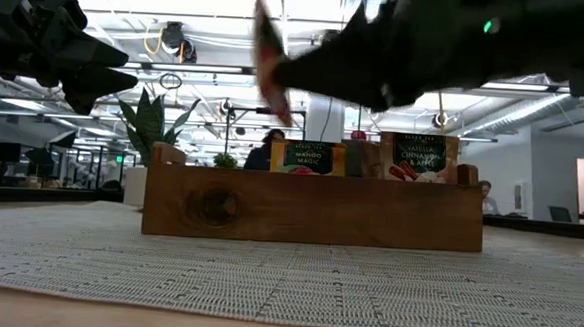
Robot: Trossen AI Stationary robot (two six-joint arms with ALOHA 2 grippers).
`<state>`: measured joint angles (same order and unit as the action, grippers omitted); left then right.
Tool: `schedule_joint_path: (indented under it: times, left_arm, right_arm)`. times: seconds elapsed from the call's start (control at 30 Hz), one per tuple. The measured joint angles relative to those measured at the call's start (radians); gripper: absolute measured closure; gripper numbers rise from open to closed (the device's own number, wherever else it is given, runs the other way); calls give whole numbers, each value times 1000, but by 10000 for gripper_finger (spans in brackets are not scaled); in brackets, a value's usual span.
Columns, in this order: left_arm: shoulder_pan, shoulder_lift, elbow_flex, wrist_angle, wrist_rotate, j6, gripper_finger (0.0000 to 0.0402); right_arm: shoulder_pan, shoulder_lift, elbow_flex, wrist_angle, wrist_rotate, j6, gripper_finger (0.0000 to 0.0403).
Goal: Pick & Place Tea
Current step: Put the yellow tea bag into the middle compartment of the wood organizer
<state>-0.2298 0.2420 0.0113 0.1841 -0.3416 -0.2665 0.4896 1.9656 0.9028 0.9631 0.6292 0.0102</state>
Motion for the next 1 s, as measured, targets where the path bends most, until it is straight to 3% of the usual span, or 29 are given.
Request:
schedule_joint_path:
  times: [0.2,0.33,0.8,1.0]
  left_arm:
    - [0,0,0,0,0,0,197]
    - [0,0,0,1,0,0,197]
    - [0,0,0,0,0,0,197]
    - [0,0,0,0,0,0,197]
  right_arm:
    - [13,50,94,-247,283,-52,403]
    - [24,51,100,-272,386,-68,403]
    - [43,51,99,-374,416,-75,402]
    - [43,51,99,-400,414,-78,377]
